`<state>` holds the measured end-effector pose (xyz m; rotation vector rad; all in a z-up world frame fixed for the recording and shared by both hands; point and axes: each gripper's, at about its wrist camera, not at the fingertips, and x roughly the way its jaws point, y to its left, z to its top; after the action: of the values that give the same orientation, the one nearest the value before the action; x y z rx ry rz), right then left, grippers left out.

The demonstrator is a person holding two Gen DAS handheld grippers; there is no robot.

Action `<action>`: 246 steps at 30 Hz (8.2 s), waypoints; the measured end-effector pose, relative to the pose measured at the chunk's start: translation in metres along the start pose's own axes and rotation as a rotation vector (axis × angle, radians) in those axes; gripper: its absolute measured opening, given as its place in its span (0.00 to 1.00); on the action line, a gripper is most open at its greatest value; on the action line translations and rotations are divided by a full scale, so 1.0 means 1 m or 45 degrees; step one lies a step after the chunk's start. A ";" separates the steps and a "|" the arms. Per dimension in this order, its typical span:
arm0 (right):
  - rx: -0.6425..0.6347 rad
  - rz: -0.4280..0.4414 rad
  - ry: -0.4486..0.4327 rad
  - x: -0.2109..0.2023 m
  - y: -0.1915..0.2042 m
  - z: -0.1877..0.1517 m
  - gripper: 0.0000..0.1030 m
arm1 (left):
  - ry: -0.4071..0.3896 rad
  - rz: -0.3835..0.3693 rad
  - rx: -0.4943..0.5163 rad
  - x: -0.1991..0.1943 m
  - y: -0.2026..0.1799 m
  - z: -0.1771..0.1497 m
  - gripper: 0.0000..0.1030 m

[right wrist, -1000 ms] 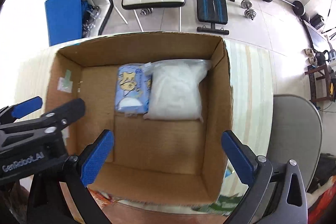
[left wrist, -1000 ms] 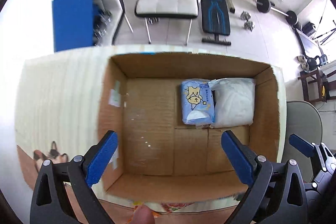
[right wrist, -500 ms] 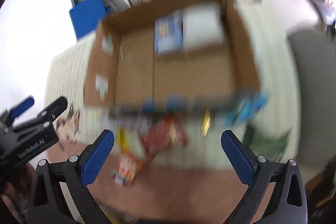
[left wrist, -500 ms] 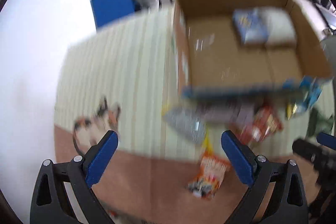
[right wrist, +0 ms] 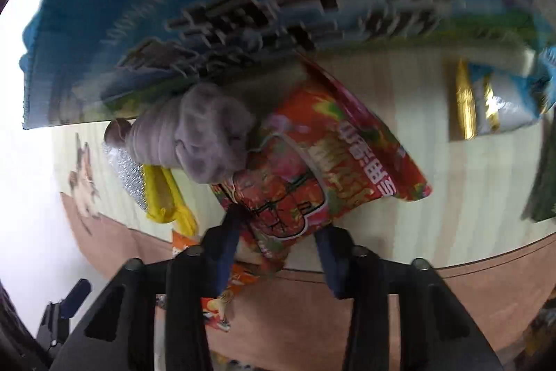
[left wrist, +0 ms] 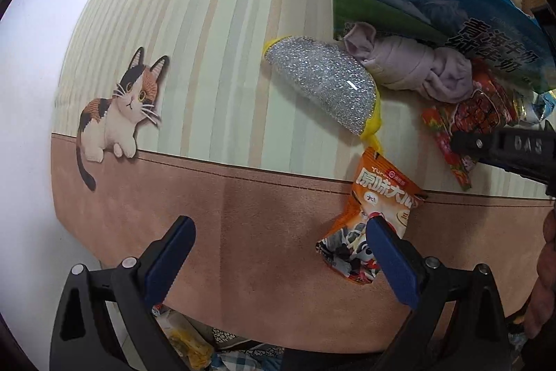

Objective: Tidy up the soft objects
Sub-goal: 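Grasp the orange snack bag with left tool while right tool grasps the red snack bag, then lower both snack bags into the box and open both tools, then grasp the silver scrubber sponge with left tool while right tool grasps the green snack bag, then place the sponge and green bag into the box and open both tools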

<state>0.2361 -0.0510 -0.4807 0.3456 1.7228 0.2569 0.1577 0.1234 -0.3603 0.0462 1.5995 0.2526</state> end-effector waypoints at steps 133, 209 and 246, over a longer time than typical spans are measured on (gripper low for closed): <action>-0.246 -0.315 -0.494 -0.227 0.029 0.087 1.00 | -0.343 -0.341 0.007 -0.179 -0.067 0.160 0.97; -0.100 -0.440 0.098 -0.046 -0.144 -0.028 0.45 | 0.196 -0.238 -0.151 0.042 -0.097 -0.114 0.45; -0.165 -0.415 0.074 -0.025 -0.083 -0.076 0.36 | 0.153 -0.275 -0.015 0.006 -0.091 -0.042 0.40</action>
<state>0.1586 -0.1353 -0.4739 -0.0400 1.7798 0.1400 0.1275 0.0300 -0.3825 -0.1531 1.7069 0.0983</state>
